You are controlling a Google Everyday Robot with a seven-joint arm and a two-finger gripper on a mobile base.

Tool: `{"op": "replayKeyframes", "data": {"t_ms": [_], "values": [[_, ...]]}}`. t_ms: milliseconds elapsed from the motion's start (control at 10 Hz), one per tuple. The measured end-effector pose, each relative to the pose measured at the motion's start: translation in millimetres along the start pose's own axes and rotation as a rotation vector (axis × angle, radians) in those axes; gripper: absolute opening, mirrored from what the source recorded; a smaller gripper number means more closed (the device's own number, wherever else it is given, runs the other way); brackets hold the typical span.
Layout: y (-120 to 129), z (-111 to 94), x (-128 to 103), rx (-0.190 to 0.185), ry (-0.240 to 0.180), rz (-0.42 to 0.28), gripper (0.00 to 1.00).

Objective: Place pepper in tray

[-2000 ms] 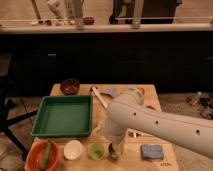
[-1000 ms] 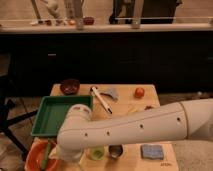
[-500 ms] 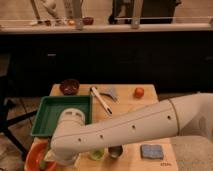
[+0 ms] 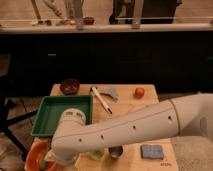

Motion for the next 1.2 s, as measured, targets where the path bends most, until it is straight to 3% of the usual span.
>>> {"op": "replayKeyframes", "data": {"t_ms": [300, 700, 900, 1200], "values": [[-32, 17, -10, -0.009, -0.002, -0.072, 0.80], [-95, 55, -25, -0.024, 0.010, -0.167, 0.80], [-104, 73, -24, -0.025, 0.032, -0.176, 0.80], [-103, 85, -21, -0.028, 0.053, -0.179, 0.80]]}}
